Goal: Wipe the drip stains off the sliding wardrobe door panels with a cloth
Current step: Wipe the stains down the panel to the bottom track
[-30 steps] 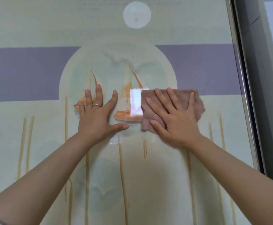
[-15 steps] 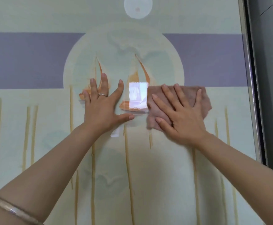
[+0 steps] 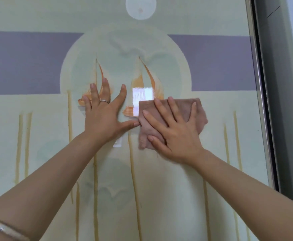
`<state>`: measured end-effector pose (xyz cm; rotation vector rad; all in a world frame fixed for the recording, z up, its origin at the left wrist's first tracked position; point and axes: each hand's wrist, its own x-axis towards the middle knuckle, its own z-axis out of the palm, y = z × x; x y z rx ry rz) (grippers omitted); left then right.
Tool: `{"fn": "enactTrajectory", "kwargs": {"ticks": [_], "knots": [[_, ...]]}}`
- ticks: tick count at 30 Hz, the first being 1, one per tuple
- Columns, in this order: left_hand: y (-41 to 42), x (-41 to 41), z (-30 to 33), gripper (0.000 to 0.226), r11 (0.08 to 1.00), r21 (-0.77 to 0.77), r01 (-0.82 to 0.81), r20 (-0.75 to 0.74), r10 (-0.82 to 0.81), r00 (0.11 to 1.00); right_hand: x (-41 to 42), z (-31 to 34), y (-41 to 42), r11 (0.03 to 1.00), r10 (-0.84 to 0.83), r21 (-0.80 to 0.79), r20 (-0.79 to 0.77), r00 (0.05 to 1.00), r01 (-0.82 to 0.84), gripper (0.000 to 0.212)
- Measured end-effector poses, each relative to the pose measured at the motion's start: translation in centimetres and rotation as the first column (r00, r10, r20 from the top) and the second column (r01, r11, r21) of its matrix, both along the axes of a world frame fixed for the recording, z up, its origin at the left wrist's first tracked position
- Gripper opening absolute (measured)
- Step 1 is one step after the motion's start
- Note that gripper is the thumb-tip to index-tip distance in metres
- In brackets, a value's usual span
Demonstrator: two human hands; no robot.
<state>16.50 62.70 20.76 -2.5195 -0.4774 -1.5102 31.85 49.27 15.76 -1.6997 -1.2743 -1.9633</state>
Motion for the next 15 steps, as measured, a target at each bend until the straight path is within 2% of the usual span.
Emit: {"fn": "enactTrajectory", "kwargs": {"ticks": [2,5,7,9,12,15], "knots": [[-0.1,-0.4,-0.7,0.104,1.000,0.017,-0.020,-0.002,0.020,1.000,0.5,1.7,-0.7,0.999,-0.014,0.035,-0.070,0.997,0.017,0.060],[0.3,-1.1,-2.6,0.108,0.999,0.005,-0.044,-0.013,0.044,0.999,0.4,2.6,0.1,0.982,-0.002,0.185,-0.219,0.976,0.044,0.059],[0.6,-1.1,-4.3,0.110,0.998,0.003,-0.064,-0.069,0.064,0.996,-0.1,0.7,1.1,0.969,0.019,0.245,-0.211,0.977,0.034,0.058],[0.7,-0.7,-6.0,0.112,0.998,0.032,-0.060,-0.093,0.063,0.994,-0.5,-3.1,1.6,0.981,0.001,0.191,-0.147,0.989,0.027,0.058],[0.7,-0.7,-6.5,0.108,0.998,0.029,-0.051,-0.094,0.053,0.994,-0.8,-7.6,0.7,0.999,-0.027,0.022,-0.075,0.997,0.029,0.055],[0.7,-0.7,-6.2,0.107,0.997,0.032,-0.066,-0.108,0.069,0.992,0.2,-5.2,-0.9,0.994,-0.061,-0.094,0.008,0.998,0.061,0.056]]}}
